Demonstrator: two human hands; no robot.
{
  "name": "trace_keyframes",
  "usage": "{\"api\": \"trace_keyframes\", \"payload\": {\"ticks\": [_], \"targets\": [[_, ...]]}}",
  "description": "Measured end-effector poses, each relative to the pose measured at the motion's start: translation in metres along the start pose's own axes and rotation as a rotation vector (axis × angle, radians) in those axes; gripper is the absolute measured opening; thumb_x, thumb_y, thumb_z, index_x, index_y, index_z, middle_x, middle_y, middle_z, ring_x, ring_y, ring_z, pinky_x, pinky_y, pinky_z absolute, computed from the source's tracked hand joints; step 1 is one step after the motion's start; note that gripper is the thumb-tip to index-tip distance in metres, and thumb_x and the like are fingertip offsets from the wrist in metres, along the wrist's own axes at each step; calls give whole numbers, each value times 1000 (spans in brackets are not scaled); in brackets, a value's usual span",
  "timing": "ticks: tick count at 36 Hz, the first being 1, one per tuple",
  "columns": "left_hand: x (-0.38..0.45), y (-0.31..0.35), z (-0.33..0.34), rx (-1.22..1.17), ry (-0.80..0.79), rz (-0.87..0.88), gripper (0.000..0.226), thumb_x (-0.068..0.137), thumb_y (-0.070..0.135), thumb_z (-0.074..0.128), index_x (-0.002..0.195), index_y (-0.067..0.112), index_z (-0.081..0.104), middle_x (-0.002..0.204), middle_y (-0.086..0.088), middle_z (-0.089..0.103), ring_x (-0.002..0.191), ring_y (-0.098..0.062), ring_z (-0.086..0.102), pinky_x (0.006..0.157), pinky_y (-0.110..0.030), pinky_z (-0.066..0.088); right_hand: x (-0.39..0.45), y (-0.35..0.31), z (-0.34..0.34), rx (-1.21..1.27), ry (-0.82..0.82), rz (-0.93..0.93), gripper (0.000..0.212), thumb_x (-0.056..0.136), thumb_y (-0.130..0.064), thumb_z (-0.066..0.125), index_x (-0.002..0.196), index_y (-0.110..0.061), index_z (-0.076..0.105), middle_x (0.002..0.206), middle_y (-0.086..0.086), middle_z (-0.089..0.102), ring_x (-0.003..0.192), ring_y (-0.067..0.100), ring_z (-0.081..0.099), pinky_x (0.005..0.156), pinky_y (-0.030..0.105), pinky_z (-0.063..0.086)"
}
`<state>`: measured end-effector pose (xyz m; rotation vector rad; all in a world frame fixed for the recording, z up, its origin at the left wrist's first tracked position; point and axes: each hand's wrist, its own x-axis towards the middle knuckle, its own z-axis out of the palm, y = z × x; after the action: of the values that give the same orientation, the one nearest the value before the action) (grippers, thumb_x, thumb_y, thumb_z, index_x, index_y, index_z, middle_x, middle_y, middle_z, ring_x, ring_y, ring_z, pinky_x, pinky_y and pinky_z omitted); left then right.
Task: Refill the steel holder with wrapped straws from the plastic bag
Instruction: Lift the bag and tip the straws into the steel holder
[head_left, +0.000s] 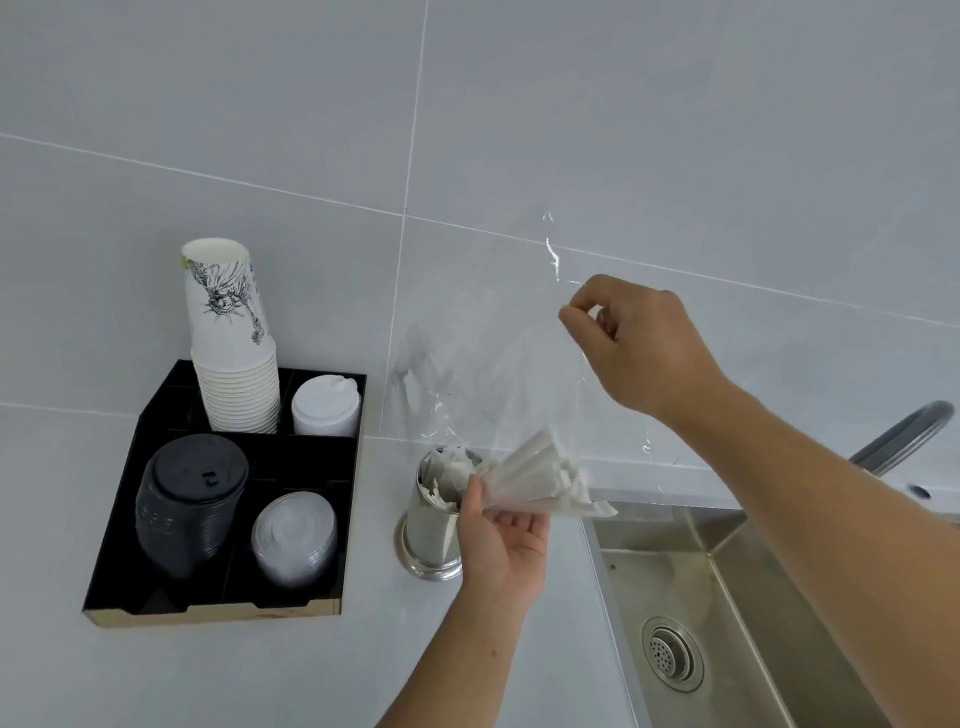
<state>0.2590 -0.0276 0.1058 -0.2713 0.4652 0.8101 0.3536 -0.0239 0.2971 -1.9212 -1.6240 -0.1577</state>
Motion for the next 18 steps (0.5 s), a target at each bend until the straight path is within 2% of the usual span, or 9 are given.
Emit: {"api": "trace_keyframes", "payload": {"ticks": [2,5,8,11,14,18], "targets": [[-2,-2,-2,-1,-6,-20,43,92,34,60,120,1,60,106,-13,71,99,-25,69,76,-37,61,1,0,0,5,-1,18,19,94,-28,54,81,-19,64,45,0,51,45,17,46,42,14,33],[-5,-4,-3,-10,-21,-47,41,92,35,60,114,2,62,104,-13,71,96,-24,70,76,-36,61,4,-4,-6,40,18,4,18,92,-29,55,78,-21,62,50,5,57,45,19,48,48,23,40],[-6,-5,-3,-6,-21,-63,39,92,36,58,109,2,63,102,-13,70,95,-25,68,82,-38,58,5,-8,-17,71,57,-30,19,92,-27,56,75,-20,61,42,-3,49,39,13,42,42,15,34],[-6,-4,-4,-15,-30,-71,39,92,35,60,111,2,61,102,-13,68,87,-25,70,69,-35,61,4,-8,-24,86,67,-28,19,92,-27,57,74,-22,60,42,-10,49,37,11,41,38,12,30],[-5,-3,-5,-43,-44,-84,31,93,32,60,106,4,61,101,-12,67,77,-23,73,65,-30,60,3,-5,-24,77,58,-15,18,92,-27,57,76,-21,61,40,-11,48,37,11,41,38,13,32],[-5,-2,-6,-40,-28,-100,27,93,31,60,93,5,58,92,-12,72,81,-19,70,57,-25,57,5,1,-18,34,42,13,18,92,-28,56,77,-20,62,40,-6,44,40,12,41,44,20,36]]}}
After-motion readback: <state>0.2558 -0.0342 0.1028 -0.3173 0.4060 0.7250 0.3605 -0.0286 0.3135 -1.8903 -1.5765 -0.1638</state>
